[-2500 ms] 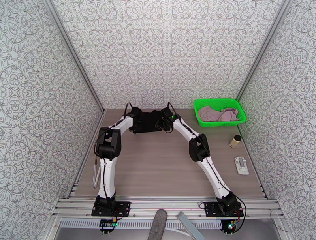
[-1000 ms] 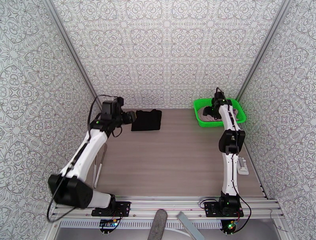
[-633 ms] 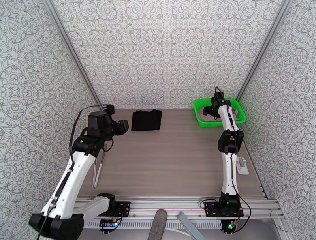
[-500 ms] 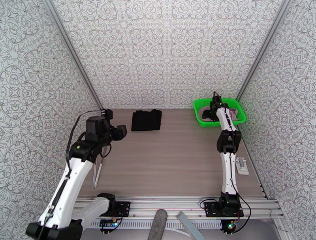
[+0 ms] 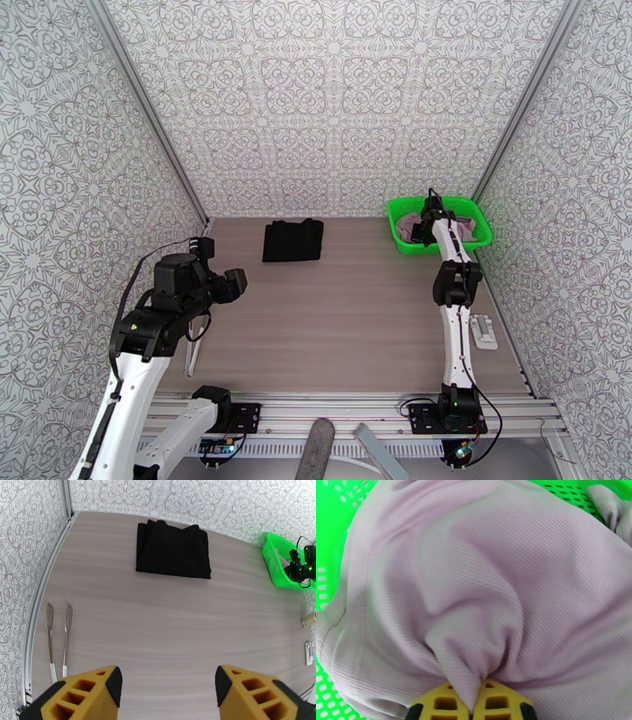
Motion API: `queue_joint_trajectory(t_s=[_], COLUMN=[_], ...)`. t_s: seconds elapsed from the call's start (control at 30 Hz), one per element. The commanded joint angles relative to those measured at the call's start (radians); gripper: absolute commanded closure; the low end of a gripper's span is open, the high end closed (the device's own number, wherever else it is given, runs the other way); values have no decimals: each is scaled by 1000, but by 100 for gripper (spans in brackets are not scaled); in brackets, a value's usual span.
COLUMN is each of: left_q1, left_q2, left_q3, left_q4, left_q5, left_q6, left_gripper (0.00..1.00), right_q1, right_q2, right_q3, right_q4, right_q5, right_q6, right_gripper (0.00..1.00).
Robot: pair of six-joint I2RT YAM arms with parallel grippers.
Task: Fold and stack the mixed laundry pile
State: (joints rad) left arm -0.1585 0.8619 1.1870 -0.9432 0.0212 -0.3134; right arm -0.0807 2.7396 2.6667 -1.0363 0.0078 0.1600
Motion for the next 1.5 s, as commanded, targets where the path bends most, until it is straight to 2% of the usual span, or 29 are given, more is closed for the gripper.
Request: queue_joint_trajectory(t_s=[0.0,0.2,0.4,0.53,0.67,0.83,0.93,1.17,1.33,1.47], left_q1=[-4,-3,-1,2,3,4,4,1,-7,-15], left_q2=[-13,-25,-42,-58,-73,-82,-85,-96,-101,-101], left_q3=[-4,-15,-45,-62,-77,-80,-70,-50,-52,-49], left_q4=[-11,13,48,62,75,86,76,43,40,29], left_q5=[0,14,34,50,65,97,111,145,188,188], left_q6=[-11,-11,-16,-23,-36,-53,-59,-60,-66,-66], left_gripper=[33,34,34,34,34,34,34,34,34,35], right_q1=[-12,-11,-10,0,26,87,157,382,501,613], right_q2=[-92,-426,-787,-970,-1138,-1252,-1295,-1371,-1388,-1358], right_q3=[-20,-159,-427,-511,-565,-586,-641,-866,-1043,-1083], right_q4=[-6,109,280,307,322,285,282,323,411,472], right_q5=[-29,-65,-128,-208,-352,-514,-549,-438,-396,-388], right_q6=[1,18,73,81,84,113,136,155,213,248], right_gripper=[100,100,100,100,100,100,100,100,100,100])
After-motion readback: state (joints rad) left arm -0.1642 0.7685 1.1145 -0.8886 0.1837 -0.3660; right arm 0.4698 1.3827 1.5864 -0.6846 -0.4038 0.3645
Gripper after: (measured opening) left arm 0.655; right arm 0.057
